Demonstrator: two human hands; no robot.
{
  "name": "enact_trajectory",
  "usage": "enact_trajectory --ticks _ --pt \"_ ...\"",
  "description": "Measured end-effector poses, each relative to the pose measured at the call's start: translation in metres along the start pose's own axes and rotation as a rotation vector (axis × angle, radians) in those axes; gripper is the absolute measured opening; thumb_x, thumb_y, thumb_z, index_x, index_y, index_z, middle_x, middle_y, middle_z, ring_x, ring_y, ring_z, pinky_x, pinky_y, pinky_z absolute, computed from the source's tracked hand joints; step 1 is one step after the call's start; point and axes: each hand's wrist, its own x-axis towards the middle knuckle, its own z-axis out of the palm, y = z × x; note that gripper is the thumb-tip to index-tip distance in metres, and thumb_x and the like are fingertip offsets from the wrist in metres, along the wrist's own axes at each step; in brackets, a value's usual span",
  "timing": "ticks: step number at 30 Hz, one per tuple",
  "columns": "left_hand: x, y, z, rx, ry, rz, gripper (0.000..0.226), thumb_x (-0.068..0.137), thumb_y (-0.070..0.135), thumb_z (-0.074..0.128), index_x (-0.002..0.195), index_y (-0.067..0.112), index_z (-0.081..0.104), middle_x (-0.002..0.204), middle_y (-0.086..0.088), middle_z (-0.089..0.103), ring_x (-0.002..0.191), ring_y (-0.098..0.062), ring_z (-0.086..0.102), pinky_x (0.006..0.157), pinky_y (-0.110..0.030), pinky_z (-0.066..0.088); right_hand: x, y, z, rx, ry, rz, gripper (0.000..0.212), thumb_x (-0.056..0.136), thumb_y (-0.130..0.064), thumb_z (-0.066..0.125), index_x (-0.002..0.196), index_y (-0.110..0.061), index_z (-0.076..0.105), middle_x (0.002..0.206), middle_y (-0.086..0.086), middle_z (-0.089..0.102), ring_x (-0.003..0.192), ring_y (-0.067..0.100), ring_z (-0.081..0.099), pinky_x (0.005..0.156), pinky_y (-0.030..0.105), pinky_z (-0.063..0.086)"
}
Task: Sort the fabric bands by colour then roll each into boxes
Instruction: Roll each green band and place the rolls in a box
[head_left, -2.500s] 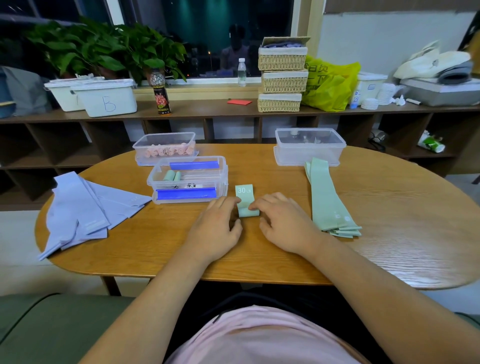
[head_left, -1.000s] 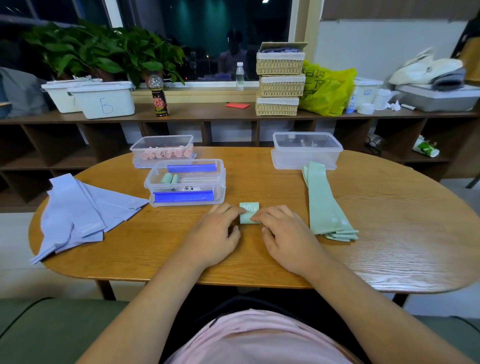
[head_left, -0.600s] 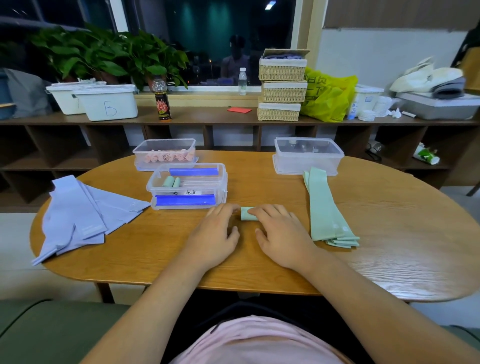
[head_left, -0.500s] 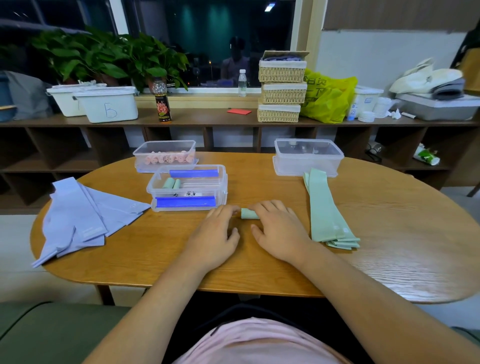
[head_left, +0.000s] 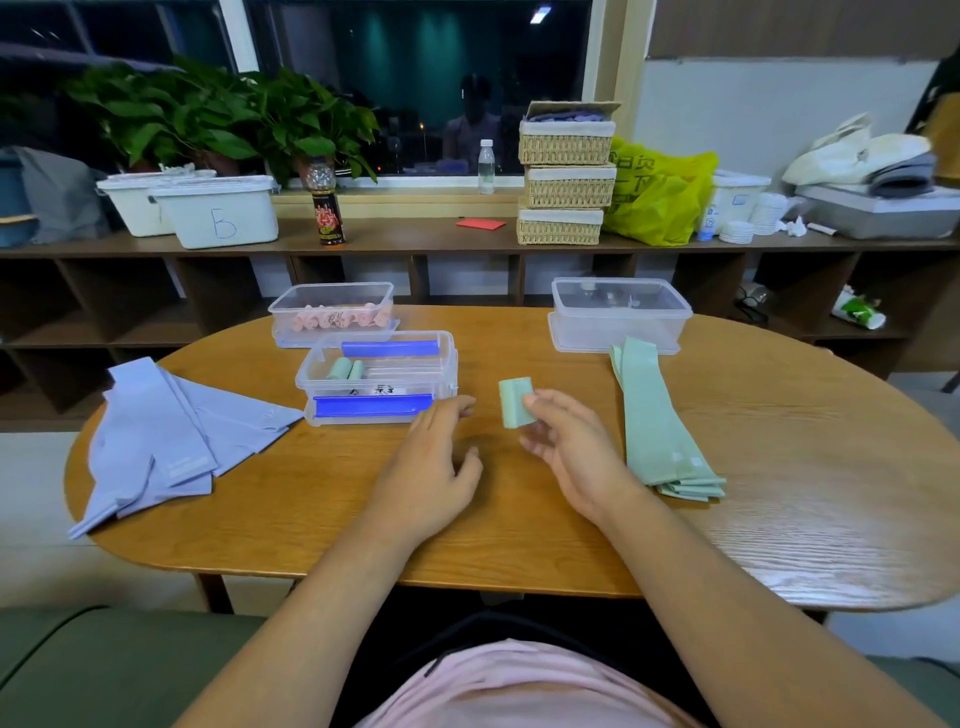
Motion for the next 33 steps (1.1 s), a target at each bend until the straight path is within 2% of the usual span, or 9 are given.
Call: enact_trajectory --ticks 1,3,6,10,15,20,24,28,33 --pt "-0.001 0.001 -0.001 -0.006 -0.011 0.030 0.063 0.099 0.033 0.065 0.156 0.032 0.038 0.152 0.016 0.049 0.141 0.001 0.043 0.116 -0.032 0.043 -0.004 -0.002 0.001 0.120 -0.050 0.053 0.027 0.104 -0.025 0.065 0.126 -0.010 0.072 0.107 0.007 0.072 0.098 0.019 0.066 0.096 0.039 0.054" --pt "-0.002 0.004 -0.002 -0.028 -0.026 0.075 0.073 0.096 0.042 0.071 0.159 0.035 0.034 0.156 0.017 0.045 0.144 0.001 0.040 0.117 -0.029 0.040 -0.010 -0.004 0.006 0.169 -0.140 0.112 0.029 0.107 -0.022 0.059 0.129 -0.005 0.070 0.104 0.012 0.070 0.094 0.021 0.064 0.093 0.039 0.055" --pt "-0.003 0.009 -0.004 -0.090 -0.020 0.079 0.088 0.089 0.050 0.080 0.161 0.037 0.031 0.157 0.021 0.043 0.143 0.005 0.039 0.115 -0.022 0.037 -0.016 -0.002 0.016 0.059 -0.226 0.105 0.031 0.111 -0.018 0.051 0.132 -0.003 0.068 0.108 0.017 0.073 0.101 0.024 0.067 0.088 0.035 0.056" --pt "-0.003 0.010 -0.002 -0.086 0.017 0.091 0.083 0.085 0.051 0.084 0.155 0.032 0.044 0.150 0.018 0.052 0.137 0.001 0.046 0.114 -0.023 0.040 -0.018 0.002 0.018 -0.020 -0.268 0.064 0.030 0.110 -0.016 0.052 0.134 -0.003 0.066 0.109 0.013 0.072 0.103 0.026 0.062 0.090 0.037 0.052" --pt "-0.002 0.006 0.000 -0.068 0.033 0.071 0.071 0.085 0.054 0.083 0.145 0.031 0.055 0.139 0.018 0.063 0.128 -0.002 0.055 0.108 -0.027 0.047 -0.018 0.006 0.020 -0.106 -0.281 0.036 0.030 0.111 -0.018 0.052 0.133 -0.004 0.066 0.110 0.006 0.074 0.106 0.021 0.064 0.101 0.043 0.052" --pt "-0.003 0.005 0.000 -0.040 0.051 0.041 0.066 0.082 0.055 0.085 0.139 0.033 0.062 0.131 0.019 0.068 0.120 -0.001 0.060 0.102 -0.024 0.048 -0.018 0.007 0.019 -0.122 -0.258 0.022 0.026 0.109 -0.014 0.054 0.127 -0.009 0.072 0.108 0.003 0.076 0.100 0.017 0.065 0.095 0.036 0.055" --pt "-0.004 0.004 0.000 0.001 0.031 0.053 0.057 0.084 0.052 0.084 0.134 0.036 0.064 0.123 0.017 0.072 0.111 -0.004 0.065 0.096 -0.030 0.053 -0.017 0.009 0.016 -0.114 -0.229 0.006 0.023 0.108 -0.015 0.057 0.120 -0.007 0.075 0.107 0.011 0.076 0.097 0.021 0.066 0.096 0.043 0.055" --pt "-0.004 0.001 0.001 0.040 0.027 0.041 0.056 0.085 0.056 0.081 0.134 0.035 0.064 0.117 0.014 0.074 0.103 -0.008 0.068 0.088 -0.037 0.057 -0.018 0.010 0.016 -0.062 -0.216 0.006 0.028 0.107 -0.027 0.062 0.118 -0.006 0.077 0.118 0.024 0.074 0.102 0.027 0.069 0.099 0.046 0.056" --pt "-0.003 0.002 0.003 0.087 0.008 0.056 0.068 0.085 0.060 0.081 0.143 0.035 0.059 0.131 0.014 0.070 0.116 -0.006 0.064 0.092 -0.023 0.050 -0.020 0.011 0.017 -0.196 -0.193 -0.062 0.026 0.093 -0.011 0.081 0.117 -0.005 0.075 0.109 0.017 0.078 0.096 0.024 0.073 0.092 0.040 0.059"
